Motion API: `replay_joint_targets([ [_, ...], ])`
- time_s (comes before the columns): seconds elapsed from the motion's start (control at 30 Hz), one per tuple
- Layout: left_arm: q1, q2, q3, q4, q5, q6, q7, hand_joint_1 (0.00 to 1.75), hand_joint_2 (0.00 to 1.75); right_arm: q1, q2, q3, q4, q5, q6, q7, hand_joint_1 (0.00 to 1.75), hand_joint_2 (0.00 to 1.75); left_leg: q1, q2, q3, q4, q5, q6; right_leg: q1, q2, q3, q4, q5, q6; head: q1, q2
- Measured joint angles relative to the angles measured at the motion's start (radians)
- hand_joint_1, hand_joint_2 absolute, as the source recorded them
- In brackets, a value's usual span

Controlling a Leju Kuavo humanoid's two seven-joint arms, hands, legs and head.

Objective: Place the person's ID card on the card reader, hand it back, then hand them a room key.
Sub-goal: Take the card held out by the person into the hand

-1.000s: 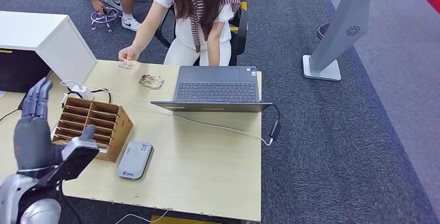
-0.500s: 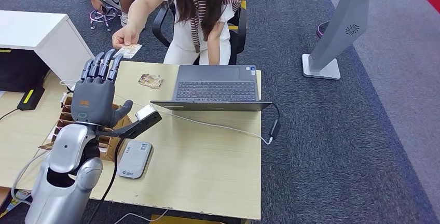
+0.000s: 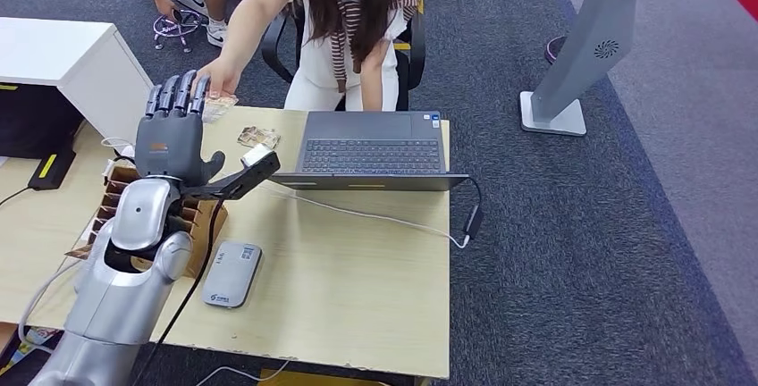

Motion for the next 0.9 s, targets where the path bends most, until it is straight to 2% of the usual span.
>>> replay_joint_targets([
  [0.1,0.057,0.052,0.042,0.031,0.023,0.082,0.032,0.00,1.75,0.019,0.000,0.042,0.003,0.028,-0.005,-0.049,0.00,1.75,0.000,0.004,0.002,-0.001,0.000,0.000,0.000,0.004,-0.002,0.000,0.000,0.000,0.000,0.000],
  [0.23,0.133,0.092,0.114,0.056,0.024,0.124,-0.013,0.00,1.75,0.046,-0.004,0.088,0.002,-0.002,-0.009,-0.070,0.00,1.75,0.000,0.001,0.000,-0.002,0.000,0.000,0.000,0.000,-0.004,0.000,-0.001,-0.001,0.000,0.000],
  [0.5,0.128,0.091,0.127,0.069,-0.002,0.062,-0.059,0.00,1.75,0.066,-0.070,0.091,-0.005,-0.050,0.047,-0.128,0.00,1.75,0.000,0.000,-0.001,-0.001,0.001,0.001,0.000,-0.001,-0.002,-0.003,0.001,0.002,0.001,0.000],
  [0.9,0.125,0.085,0.127,0.074,-0.005,0.058,-0.066,0.00,1.75,0.066,-0.088,0.091,-0.006,-0.056,0.052,-0.131,0.00,1.75,0.000,-0.001,-0.001,-0.001,0.001,0.001,0.000,-0.001,-0.002,-0.004,0.002,0.002,0.002,0.000],
])
